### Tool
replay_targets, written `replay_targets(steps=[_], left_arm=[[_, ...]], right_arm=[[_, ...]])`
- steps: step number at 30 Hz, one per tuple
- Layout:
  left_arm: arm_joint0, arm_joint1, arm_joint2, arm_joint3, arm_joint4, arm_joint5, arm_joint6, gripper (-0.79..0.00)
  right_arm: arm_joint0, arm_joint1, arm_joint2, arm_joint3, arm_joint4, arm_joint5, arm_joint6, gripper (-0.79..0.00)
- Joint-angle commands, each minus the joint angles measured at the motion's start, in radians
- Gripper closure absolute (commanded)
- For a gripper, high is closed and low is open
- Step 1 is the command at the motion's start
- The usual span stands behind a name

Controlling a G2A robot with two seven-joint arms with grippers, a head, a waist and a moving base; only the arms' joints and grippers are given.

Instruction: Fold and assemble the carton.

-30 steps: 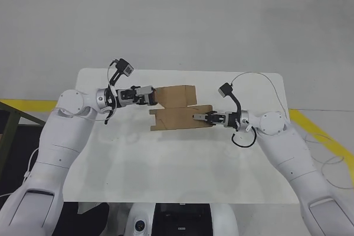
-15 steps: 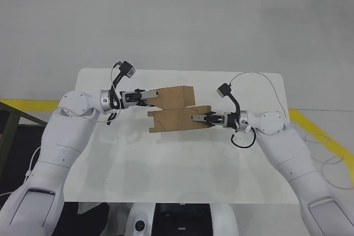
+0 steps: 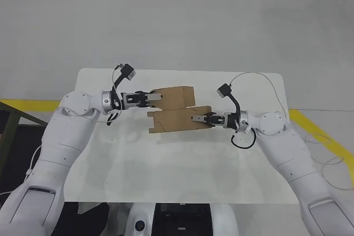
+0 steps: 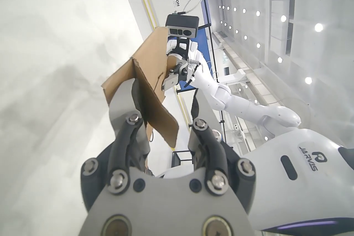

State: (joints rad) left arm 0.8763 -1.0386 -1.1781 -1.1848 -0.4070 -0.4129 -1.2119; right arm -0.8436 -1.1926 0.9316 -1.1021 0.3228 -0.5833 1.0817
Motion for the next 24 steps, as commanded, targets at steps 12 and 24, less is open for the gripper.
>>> replay_targets(steps=[12,24], left_arm=[[-0.006,0.000,0.011,0.004,0.065,-0.005,0.053,-0.191],[-0.011,-0.001,0.020,0.013,0.069,0.005,0.066,0.000]], right_arm=[[-0.007,0.002,0.007,-0.018,-0.016,0.006,-0.004,0.000],[-0.011,0.003,0.010,-0.037,-0.028,0.013,-0.006,0.000]])
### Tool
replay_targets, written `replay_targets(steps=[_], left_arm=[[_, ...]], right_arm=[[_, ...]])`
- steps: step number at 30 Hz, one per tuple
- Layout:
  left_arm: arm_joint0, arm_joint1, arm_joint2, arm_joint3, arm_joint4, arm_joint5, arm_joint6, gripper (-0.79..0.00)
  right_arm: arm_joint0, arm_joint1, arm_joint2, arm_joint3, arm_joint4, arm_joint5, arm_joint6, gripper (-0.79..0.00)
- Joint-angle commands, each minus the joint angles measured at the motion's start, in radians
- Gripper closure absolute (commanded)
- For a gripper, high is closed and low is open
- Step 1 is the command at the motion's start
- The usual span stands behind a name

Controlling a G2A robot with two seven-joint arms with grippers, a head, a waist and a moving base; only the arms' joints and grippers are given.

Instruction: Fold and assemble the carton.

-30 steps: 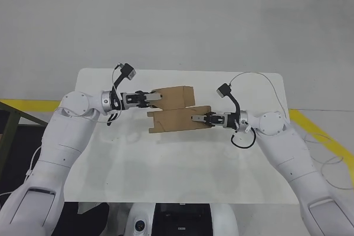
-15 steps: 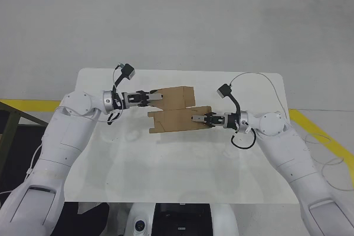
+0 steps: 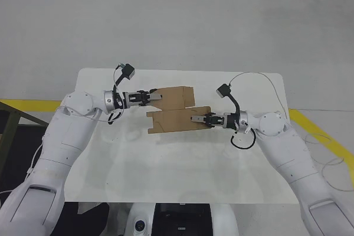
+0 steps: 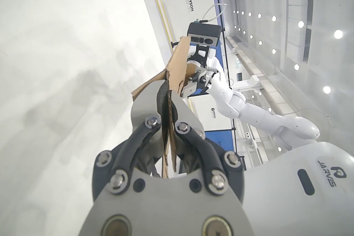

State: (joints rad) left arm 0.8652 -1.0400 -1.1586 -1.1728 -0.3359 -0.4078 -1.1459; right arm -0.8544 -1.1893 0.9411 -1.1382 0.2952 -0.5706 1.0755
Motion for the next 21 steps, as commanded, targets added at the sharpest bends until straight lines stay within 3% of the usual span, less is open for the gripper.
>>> replay_targets(steps=[1,2,3,10,16,21], left_arm=[[0.000,0.000,0.000,0.001,-0.008,0.000,-0.003,0.000],[0.000,0.000,-0.001,0.001,-0.015,0.002,-0.007,0.000],[0.000,0.000,-0.002,0.001,-0.024,0.004,-0.013,0.000],[0.012,0.004,-0.022,-0.022,-0.088,0.005,-0.057,0.000],[0.029,0.008,-0.028,-0.048,-0.100,-0.004,-0.080,0.000],[0.037,0.009,-0.023,-0.061,-0.089,-0.008,-0.083,0.000]], right_arm=[[-0.001,0.000,0.001,-0.001,0.000,0.001,-0.002,-0.129],[-0.001,0.000,0.002,0.000,-0.001,0.003,-0.005,-0.625],[-0.002,0.000,0.004,0.003,-0.002,0.007,-0.013,-0.785],[-0.023,0.014,0.078,0.044,-0.006,0.010,-0.140,-0.785],[-0.075,0.031,0.144,-0.043,0.002,-0.001,-0.191,-0.785],[-0.099,0.030,0.139,-0.126,0.034,-0.023,-0.166,-0.785]])
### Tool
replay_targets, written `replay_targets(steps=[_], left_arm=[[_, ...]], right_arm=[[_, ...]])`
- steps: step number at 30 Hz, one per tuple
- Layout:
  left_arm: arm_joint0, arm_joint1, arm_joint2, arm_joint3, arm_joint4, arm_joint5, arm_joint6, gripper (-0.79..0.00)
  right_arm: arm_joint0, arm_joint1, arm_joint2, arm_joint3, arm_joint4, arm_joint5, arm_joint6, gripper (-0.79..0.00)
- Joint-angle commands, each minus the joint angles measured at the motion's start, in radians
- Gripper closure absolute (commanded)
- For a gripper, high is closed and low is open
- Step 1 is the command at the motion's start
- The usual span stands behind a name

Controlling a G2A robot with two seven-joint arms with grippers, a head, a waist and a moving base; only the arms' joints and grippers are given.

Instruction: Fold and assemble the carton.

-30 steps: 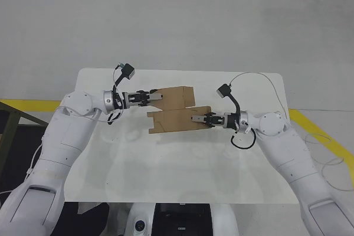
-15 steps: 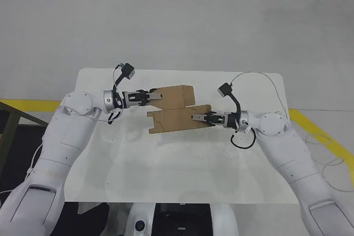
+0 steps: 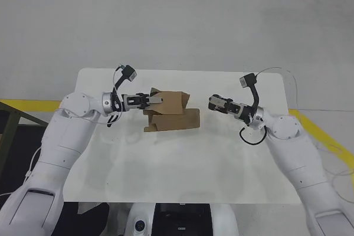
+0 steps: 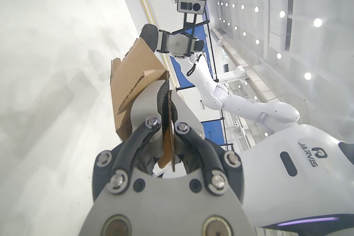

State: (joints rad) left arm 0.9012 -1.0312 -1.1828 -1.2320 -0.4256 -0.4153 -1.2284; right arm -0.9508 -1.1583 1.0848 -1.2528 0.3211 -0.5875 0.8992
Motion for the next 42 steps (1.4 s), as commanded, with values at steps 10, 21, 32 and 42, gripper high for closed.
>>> replay_targets(steps=[10,21,32,42], left_arm=[[0.011,-0.001,0.024,-0.021,0.013,-0.010,-0.027,0.000],[0.013,-0.001,0.035,-0.036,-0.008,-0.001,-0.047,0.000],[0.020,0.001,0.027,-0.047,-0.042,0.010,-0.061,0.000],[0.023,0.005,0.020,-0.042,-0.043,0.015,-0.063,0.000]], right_arm=[[0.052,-0.026,-0.100,0.004,0.059,-0.027,0.110,-0.785],[0.103,-0.055,-0.168,0.074,0.155,-0.058,0.183,-0.748],[0.155,-0.089,-0.227,0.170,0.250,-0.069,0.250,-0.745],[0.174,-0.104,-0.242,0.189,0.298,-0.082,0.252,-0.622]])
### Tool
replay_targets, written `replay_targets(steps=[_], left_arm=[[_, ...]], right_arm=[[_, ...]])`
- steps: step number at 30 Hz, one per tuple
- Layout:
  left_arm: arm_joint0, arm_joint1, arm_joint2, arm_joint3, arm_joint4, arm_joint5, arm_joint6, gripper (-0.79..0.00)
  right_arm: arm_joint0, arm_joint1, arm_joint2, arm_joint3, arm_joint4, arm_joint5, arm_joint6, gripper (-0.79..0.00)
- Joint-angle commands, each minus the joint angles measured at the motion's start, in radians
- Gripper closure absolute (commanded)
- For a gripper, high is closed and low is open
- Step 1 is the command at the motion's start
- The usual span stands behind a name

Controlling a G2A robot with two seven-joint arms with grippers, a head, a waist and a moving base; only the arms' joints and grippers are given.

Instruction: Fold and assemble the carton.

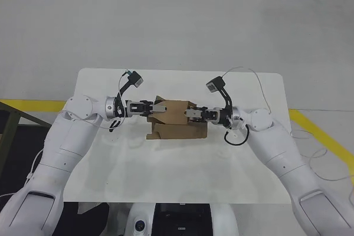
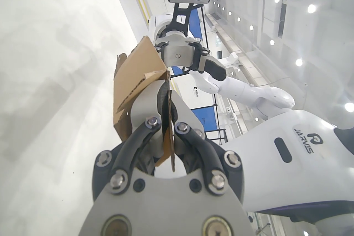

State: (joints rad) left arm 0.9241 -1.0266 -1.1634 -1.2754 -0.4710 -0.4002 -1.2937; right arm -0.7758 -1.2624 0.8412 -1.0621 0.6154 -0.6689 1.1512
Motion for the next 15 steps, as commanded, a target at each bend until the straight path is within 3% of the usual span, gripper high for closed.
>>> replay_targets(steps=[1,8,15], left_arm=[[0.000,0.000,0.001,0.003,0.006,-0.001,0.004,0.000],[-0.004,-0.001,0.008,0.014,0.016,-0.005,0.014,0.000],[-0.008,-0.002,0.013,0.012,0.016,-0.004,0.013,0.000]], right_arm=[[-0.001,0.001,0.004,-0.005,0.006,0.000,0.000,-0.613],[0.011,0.004,0.002,-0.005,-0.018,0.015,0.015,-0.529],[0.032,-0.010,-0.019,0.031,-0.032,0.015,0.015,-0.326]])
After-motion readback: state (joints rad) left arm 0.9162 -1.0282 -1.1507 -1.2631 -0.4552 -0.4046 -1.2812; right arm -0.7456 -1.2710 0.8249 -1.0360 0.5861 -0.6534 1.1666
